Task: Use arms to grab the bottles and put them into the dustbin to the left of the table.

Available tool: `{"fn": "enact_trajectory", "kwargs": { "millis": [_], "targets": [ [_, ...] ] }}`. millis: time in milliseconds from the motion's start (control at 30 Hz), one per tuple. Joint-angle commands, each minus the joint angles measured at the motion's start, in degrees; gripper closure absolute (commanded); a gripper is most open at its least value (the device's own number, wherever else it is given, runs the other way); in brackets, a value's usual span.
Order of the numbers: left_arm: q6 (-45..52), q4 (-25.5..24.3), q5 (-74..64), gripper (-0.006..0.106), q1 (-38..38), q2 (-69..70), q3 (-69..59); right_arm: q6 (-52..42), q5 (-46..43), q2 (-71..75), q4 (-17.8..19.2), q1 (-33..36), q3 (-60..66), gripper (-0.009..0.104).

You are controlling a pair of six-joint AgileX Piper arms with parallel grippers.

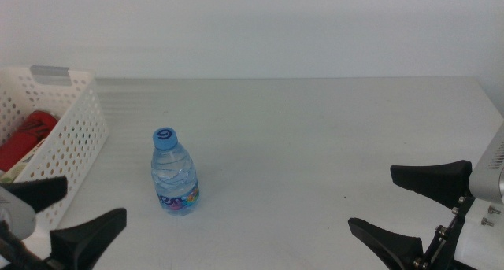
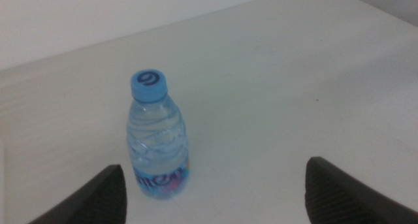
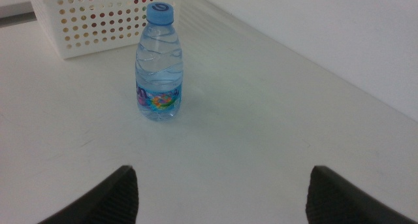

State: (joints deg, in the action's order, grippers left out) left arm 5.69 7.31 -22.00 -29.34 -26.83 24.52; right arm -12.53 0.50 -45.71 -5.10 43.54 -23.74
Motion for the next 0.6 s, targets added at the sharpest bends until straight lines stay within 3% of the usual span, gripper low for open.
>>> {"fn": "enact_trajectory", "kwargs": {
  "millis": [0,167,367,567],
  "targets": [
    [0.2,-1.7,6.8,0.010,-0.1,-0.2,1.6,-0.3,-3.7,0.4,0.8,0.2,-1.5,0.028],
    [0.3,-6.4,10.4,0.010,-0.1,-0.2,-1.4,-0.3,-3.7,0.4,0.8,0.2,-1.5,0.028],
    [-3.8,-6.3,30.5,0.010,-0.1,-0.2,-12.7,-0.3,-3.7,0.4,0.8,0.2,-1.5,0.028],
    [-7.4,-5.8,40.9,0.010,-0.1,-0.2,-21.7,-0.3,-3.7,0.4,0.8,0.2,-1.5,0.028]
  ]
}}
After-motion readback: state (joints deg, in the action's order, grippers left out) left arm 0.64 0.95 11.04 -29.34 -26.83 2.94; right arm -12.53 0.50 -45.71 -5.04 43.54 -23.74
